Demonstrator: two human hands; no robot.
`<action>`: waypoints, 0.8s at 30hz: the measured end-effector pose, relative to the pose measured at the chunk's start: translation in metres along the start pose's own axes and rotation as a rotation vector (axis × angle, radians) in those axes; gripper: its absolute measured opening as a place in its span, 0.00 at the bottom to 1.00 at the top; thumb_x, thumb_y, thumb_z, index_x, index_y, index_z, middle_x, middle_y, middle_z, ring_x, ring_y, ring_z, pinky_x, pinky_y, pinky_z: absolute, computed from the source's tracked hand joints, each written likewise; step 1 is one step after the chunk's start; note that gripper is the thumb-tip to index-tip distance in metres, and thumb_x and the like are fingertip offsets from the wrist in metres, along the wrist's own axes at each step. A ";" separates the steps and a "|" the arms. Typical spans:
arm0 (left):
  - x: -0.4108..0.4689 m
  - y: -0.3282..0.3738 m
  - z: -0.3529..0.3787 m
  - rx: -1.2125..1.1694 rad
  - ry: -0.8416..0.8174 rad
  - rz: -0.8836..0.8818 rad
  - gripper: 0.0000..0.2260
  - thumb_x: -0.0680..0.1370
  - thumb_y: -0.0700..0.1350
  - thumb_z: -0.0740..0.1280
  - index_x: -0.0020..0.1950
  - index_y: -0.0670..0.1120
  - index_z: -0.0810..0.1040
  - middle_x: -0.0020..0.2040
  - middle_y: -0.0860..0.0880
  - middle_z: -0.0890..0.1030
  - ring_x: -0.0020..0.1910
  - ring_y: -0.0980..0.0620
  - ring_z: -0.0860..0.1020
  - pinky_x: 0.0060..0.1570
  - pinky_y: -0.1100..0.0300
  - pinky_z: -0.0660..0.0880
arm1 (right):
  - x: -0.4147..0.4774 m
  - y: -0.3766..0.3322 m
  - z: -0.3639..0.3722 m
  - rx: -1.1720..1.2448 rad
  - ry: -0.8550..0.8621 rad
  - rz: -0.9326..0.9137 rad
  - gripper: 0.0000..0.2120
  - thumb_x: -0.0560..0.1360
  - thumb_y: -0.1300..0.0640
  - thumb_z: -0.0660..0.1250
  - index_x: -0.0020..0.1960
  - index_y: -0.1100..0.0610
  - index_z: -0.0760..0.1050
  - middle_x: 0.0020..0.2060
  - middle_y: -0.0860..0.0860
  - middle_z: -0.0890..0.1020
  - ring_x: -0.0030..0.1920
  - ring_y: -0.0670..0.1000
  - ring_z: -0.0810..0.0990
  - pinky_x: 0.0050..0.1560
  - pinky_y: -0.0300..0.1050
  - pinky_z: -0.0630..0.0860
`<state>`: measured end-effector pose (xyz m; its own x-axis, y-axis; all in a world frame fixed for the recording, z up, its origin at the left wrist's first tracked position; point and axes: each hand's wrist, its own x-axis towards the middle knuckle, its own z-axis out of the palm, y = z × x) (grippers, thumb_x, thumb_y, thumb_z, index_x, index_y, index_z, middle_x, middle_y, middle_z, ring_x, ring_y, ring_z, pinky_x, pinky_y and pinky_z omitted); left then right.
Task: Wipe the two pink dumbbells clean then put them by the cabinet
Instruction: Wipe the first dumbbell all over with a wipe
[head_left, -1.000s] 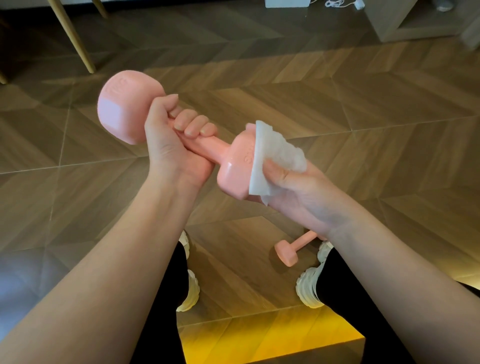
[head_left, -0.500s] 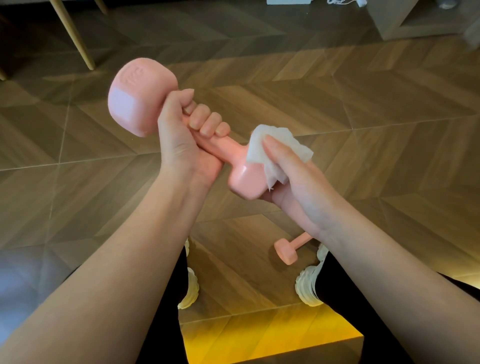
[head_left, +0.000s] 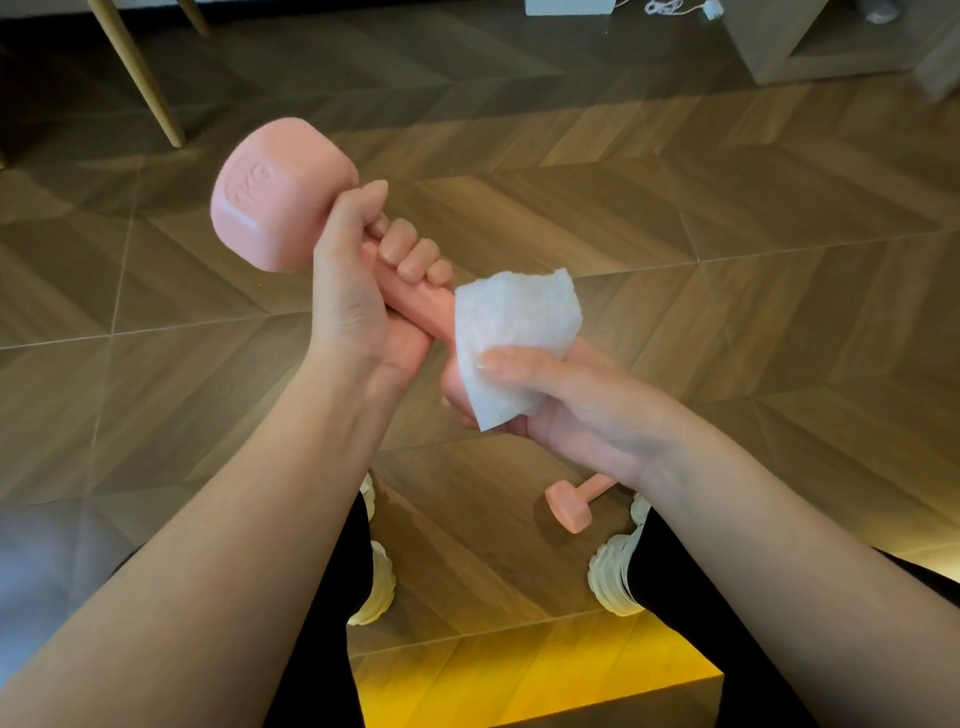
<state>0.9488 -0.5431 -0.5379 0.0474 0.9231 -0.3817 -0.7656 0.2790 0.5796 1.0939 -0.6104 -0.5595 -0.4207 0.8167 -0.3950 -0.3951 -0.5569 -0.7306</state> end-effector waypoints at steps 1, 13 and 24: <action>0.000 -0.001 0.000 0.014 0.017 -0.003 0.18 0.79 0.43 0.62 0.30 0.49 0.63 0.24 0.54 0.60 0.23 0.56 0.60 0.25 0.62 0.64 | 0.000 0.002 0.001 -0.038 0.020 -0.002 0.30 0.70 0.60 0.71 0.70 0.57 0.68 0.49 0.53 0.82 0.50 0.53 0.83 0.50 0.49 0.81; 0.001 0.005 0.000 -0.048 -0.041 0.040 0.16 0.78 0.41 0.60 0.31 0.48 0.62 0.24 0.53 0.59 0.23 0.55 0.58 0.26 0.61 0.62 | 0.004 0.002 0.007 0.000 0.136 -0.121 0.13 0.79 0.45 0.62 0.54 0.53 0.76 0.41 0.49 0.85 0.44 0.49 0.84 0.46 0.56 0.83; 0.000 0.007 -0.005 -0.002 0.094 0.028 0.16 0.78 0.42 0.60 0.31 0.49 0.61 0.24 0.54 0.58 0.23 0.55 0.58 0.25 0.61 0.62 | 0.000 0.006 0.002 -0.102 0.026 -0.137 0.29 0.68 0.61 0.73 0.66 0.48 0.70 0.50 0.47 0.84 0.53 0.48 0.83 0.52 0.45 0.81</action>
<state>0.9402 -0.5429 -0.5375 -0.0344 0.9017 -0.4309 -0.7668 0.2527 0.5901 1.0901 -0.6143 -0.5625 -0.3465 0.8883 -0.3014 -0.3621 -0.4231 -0.8306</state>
